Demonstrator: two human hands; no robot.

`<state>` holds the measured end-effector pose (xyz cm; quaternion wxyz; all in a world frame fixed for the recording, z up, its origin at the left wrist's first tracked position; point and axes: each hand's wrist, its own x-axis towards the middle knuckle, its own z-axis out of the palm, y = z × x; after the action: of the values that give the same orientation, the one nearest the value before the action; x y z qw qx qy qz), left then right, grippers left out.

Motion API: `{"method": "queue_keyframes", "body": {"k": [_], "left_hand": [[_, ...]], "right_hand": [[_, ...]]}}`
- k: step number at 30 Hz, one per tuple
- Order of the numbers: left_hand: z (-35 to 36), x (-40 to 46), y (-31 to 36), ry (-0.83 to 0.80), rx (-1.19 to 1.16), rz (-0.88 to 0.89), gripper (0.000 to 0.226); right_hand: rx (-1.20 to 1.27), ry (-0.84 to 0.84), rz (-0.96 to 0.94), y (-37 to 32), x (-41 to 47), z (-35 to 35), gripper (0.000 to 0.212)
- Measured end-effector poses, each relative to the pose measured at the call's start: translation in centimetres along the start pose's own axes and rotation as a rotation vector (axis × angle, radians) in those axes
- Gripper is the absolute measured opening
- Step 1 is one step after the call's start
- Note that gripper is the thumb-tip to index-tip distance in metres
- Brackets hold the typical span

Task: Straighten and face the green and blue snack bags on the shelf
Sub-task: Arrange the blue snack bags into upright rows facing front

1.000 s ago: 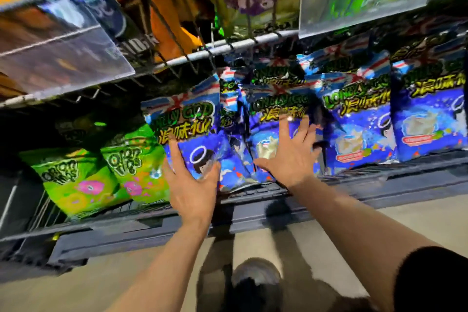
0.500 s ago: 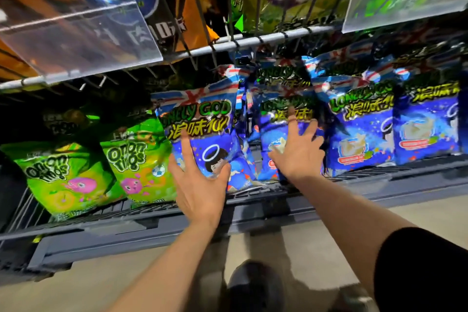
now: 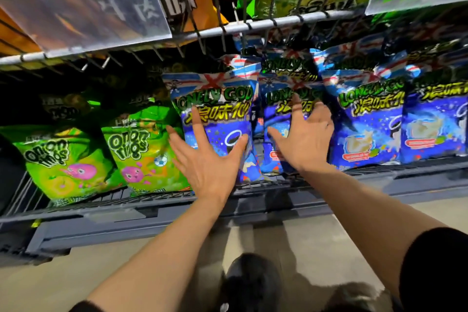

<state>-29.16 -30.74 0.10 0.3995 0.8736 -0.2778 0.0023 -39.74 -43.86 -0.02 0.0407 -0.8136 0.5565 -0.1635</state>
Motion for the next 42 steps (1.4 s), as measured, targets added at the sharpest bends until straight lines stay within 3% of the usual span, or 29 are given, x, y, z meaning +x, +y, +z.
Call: {"method": "queue_keyframes", "body": {"k": [3, 5, 8, 10, 14, 17, 22, 26, 31, 34, 38, 42], "left_hand": [[-0.9, 0.9, 0.3, -0.091, -0.028, -0.044, 0.120], [-1.5, 0.8, 0.9, -0.079, -0.027, -0.038, 0.116], [-2.6, 0.5, 2.5, -0.048, -0.015, -0.045, 0.110], [-3.4, 0.5, 3.5, -0.051, -0.005, -0.036, 0.099], [-4.7, 0.0, 6.0, -0.126, -0.046, 0.038, 0.072], [-5.0, -0.5, 8.2, -0.224, -0.049, 0.059, 0.063], [-4.3, -0.6, 10.0, -0.367, -0.183, 0.157, 0.037], [-3.3, -0.4, 12.9, -0.383, -0.108, 0.214, 0.040], [-2.0, 1.0, 15.0, -0.353, -0.178, 0.141, 0.042], [-2.3, 0.4, 13.9, -0.453, -0.265, 0.067, 0.050], [-1.8, 0.8, 12.5, -0.541, -0.362, 0.071, 0.067], [-0.4, 0.3, 13.1, -0.632, -0.424, -0.003, 0.087]], "right_hand": [[0.169, 0.180, -0.085, -1.2, -0.4, -0.3, 0.057], [0.386, 0.171, -0.144, -2.1, -1.1, -0.4, 0.044], [0.969, -0.235, -0.080, -4.0, -2.9, -1.6, 0.065], [1.180, -0.393, 0.025, -4.6, -3.5, -2.7, 0.075], [1.231, -0.367, 0.020, -3.2, -3.9, -5.1, 0.065], [1.250, -0.206, 0.095, -1.8, -3.2, -6.3, 0.081], [1.201, -0.043, 0.246, 1.8, -1.2, -7.8, 0.057], [1.277, -0.113, 0.186, 3.9, -0.7, -9.3, 0.050], [1.327, -0.225, 0.039, 3.6, -0.8, -10.5, 0.080], [1.390, -0.275, 0.010, 3.6, -0.5, -9.7, 0.089], [1.395, -0.214, -0.014, 3.3, 0.5, -8.8, 0.095], [1.358, -0.127, 0.146, 4.5, 1.2, -8.3, 0.103]]}}
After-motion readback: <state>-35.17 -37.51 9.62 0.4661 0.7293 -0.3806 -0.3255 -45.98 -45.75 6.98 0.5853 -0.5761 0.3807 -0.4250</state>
